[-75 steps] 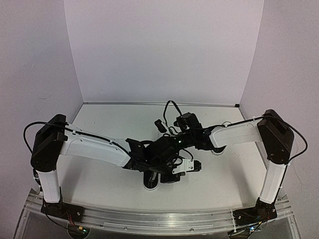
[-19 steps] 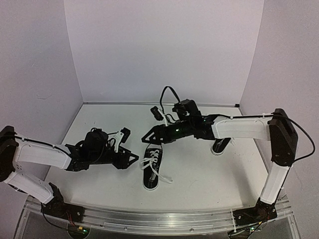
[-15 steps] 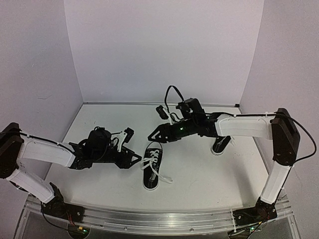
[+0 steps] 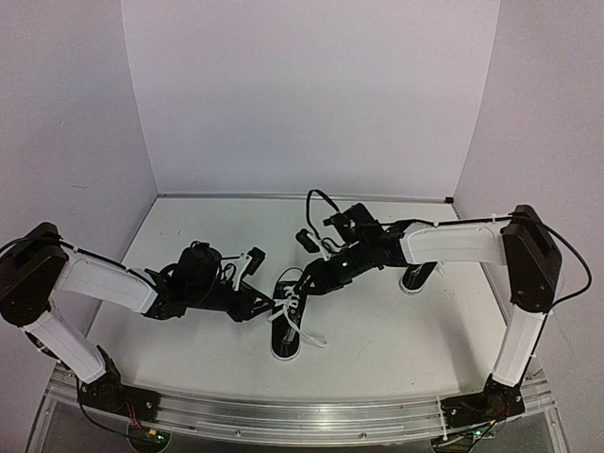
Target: Tie the shoes
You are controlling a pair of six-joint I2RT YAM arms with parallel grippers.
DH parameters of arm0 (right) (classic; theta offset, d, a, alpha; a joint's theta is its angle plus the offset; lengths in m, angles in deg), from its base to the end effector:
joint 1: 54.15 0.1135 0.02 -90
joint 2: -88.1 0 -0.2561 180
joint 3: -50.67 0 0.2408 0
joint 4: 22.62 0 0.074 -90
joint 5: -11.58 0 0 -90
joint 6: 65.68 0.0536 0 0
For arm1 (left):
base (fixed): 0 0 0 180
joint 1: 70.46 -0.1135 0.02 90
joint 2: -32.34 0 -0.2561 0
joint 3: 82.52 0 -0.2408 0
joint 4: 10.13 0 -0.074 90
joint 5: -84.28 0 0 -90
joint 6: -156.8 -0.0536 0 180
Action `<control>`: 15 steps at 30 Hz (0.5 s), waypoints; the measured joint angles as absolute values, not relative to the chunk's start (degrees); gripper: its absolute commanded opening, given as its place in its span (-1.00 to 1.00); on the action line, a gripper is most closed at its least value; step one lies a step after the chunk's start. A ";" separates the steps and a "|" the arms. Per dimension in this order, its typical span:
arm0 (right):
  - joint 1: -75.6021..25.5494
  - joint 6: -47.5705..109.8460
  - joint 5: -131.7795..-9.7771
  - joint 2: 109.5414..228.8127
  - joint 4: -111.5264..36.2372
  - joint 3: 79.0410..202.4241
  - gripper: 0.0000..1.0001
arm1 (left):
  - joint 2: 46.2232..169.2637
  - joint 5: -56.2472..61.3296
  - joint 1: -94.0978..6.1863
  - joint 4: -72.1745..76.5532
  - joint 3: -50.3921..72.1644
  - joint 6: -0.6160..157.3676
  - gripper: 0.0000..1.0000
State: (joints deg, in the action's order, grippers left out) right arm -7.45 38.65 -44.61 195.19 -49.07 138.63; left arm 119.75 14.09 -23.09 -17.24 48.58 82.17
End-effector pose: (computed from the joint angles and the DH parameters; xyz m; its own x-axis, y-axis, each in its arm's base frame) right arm 0.2565 0.3157 0.1947 -0.6904 -0.4327 -0.5798 -0.7234 0.4061 0.5583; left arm 0.1919 -0.2353 0.1546 -0.5756 0.2571 -0.7762 0.7628 0.5108 -0.3965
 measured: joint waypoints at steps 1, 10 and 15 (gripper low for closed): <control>-7.39 38.39 -44.70 195.35 -49.43 138.86 -0.34 | 119.75 14.05 -23.14 -17.35 48.58 82.17 -0.74; -6.31 36.63 -45.99 198.81 -51.93 142.71 -0.41 | 119.75 13.57 -23.62 -17.36 48.69 83.26 -1.00; -5.79 35.64 -46.29 200.11 -53.47 143.70 -0.42 | 119.75 13.54 -23.90 -17.20 48.69 83.29 -1.00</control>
State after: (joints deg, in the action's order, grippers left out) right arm -5.79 35.64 -46.29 200.11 -53.47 143.70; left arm 119.75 13.54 -23.90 -17.20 48.69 83.29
